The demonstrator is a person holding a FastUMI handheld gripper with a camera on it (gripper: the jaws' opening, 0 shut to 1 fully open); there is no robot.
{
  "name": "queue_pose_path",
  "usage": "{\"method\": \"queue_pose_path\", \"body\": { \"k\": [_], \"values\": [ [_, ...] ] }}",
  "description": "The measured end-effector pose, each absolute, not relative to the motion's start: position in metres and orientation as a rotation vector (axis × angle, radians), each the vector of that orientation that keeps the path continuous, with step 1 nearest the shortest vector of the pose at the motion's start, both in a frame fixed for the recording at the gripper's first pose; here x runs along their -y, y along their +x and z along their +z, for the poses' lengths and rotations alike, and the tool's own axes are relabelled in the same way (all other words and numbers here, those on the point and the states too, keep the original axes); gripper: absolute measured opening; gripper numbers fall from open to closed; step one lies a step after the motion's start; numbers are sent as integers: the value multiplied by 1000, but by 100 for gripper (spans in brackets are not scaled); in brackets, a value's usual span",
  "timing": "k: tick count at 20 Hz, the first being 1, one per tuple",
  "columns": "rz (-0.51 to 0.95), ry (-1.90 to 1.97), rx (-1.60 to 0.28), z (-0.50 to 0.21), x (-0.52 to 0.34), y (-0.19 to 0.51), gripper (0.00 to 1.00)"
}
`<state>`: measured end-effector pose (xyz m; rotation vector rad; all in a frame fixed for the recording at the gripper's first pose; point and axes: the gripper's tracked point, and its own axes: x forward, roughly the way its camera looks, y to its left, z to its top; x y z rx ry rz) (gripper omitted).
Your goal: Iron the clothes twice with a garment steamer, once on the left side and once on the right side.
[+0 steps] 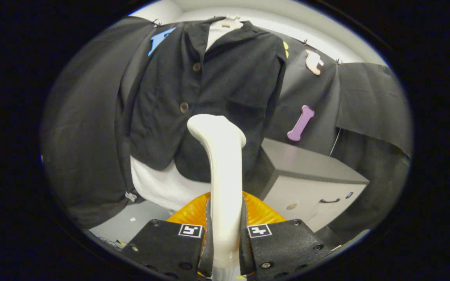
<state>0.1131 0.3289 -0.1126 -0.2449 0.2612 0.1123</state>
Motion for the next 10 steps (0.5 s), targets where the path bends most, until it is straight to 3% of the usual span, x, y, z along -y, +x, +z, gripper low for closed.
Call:
{"method": "queue_pose_path", "body": {
  "k": [10],
  "values": [
    [162,-108,202,107,-407,131,29]
  ]
}}
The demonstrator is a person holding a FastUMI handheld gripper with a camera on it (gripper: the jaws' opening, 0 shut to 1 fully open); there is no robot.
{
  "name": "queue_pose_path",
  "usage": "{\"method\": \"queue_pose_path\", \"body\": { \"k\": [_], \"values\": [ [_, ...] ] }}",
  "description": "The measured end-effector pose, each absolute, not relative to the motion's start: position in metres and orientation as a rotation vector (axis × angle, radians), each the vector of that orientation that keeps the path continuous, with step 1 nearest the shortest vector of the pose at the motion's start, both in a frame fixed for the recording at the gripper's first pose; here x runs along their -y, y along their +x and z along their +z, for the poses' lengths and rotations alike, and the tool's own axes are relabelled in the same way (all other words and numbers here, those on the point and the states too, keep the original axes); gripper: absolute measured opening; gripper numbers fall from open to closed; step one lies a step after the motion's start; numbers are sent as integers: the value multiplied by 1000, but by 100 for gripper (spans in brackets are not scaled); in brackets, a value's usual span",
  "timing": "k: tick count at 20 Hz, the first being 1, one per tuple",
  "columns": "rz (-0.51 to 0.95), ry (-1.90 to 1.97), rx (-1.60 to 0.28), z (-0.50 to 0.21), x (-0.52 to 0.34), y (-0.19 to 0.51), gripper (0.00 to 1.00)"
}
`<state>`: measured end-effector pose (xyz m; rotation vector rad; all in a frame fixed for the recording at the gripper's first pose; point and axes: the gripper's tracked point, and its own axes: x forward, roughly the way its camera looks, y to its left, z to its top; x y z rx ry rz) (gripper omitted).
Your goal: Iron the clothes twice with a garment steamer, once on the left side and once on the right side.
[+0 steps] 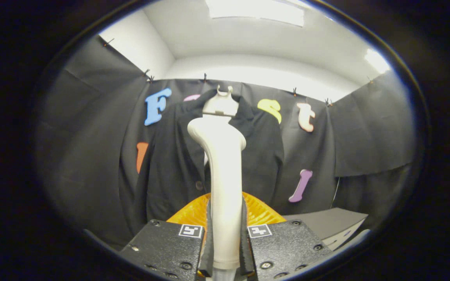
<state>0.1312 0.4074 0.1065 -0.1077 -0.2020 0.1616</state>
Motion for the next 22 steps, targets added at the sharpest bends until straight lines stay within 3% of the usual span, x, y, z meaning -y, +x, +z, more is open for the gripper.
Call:
{"method": "queue_pose_path", "body": {
  "k": [10,22],
  "values": [
    [74,-55,382,208,-473,172,29],
    [20,-211,347,190,-540,227,29]
  ]
}}
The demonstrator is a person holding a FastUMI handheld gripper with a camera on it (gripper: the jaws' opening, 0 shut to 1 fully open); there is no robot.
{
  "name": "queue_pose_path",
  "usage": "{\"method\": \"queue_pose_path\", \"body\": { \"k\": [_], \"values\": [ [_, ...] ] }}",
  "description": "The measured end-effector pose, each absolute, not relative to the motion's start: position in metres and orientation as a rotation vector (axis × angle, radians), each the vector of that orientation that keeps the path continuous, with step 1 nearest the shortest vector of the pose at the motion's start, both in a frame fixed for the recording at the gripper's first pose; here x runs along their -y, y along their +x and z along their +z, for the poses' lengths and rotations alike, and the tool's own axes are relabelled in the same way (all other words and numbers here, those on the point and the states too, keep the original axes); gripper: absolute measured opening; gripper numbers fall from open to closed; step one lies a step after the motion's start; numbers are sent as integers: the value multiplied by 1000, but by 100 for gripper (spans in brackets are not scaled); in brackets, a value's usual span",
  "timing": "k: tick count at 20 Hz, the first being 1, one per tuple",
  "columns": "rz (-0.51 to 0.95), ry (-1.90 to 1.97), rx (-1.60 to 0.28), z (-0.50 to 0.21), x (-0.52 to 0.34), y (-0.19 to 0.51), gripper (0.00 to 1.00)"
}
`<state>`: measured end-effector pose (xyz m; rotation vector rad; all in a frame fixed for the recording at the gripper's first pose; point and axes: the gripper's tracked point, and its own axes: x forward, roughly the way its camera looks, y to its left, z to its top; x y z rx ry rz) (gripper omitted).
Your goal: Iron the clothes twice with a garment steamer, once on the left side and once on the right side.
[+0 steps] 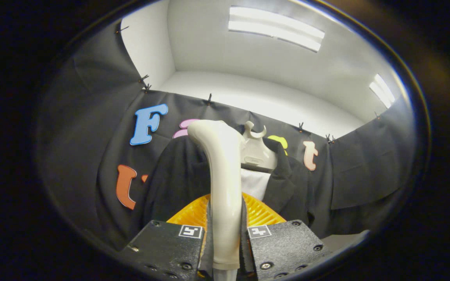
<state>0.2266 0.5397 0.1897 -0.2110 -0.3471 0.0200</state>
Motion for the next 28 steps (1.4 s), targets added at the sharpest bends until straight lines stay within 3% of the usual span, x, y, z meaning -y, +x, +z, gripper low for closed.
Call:
{"method": "queue_pose_path", "body": {
  "k": [28],
  "values": [
    [102,-253,153,57,-499,207,29]
  ]
}}
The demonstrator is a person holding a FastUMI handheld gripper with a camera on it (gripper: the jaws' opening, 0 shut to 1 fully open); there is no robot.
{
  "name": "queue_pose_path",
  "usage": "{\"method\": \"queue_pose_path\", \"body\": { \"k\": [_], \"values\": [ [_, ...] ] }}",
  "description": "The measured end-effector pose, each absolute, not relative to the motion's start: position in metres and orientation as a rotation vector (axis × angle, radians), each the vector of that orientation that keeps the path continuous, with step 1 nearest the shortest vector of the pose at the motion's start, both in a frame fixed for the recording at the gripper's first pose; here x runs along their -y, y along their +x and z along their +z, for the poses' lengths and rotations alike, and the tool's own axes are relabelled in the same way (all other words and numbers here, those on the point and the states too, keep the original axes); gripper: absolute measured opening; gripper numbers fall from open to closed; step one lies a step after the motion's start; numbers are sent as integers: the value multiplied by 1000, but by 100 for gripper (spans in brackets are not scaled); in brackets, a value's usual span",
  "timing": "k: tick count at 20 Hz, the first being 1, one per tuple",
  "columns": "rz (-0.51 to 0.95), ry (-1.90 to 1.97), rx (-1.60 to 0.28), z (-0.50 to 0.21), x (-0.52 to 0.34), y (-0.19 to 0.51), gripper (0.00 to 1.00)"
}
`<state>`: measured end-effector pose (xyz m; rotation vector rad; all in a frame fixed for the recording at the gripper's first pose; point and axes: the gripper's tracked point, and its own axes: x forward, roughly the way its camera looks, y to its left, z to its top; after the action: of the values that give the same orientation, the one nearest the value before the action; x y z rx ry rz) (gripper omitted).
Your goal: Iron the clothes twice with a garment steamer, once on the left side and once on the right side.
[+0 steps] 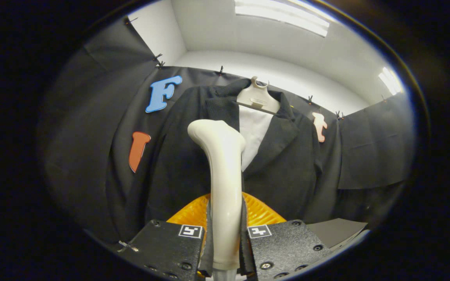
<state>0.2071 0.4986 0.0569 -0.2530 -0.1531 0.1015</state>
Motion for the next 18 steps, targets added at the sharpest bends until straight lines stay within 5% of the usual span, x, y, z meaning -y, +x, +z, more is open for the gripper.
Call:
{"method": "queue_pose_path", "body": {
  "k": [18],
  "values": [
    [154,-373,19,-48,-473,170,29]
  ]
}}
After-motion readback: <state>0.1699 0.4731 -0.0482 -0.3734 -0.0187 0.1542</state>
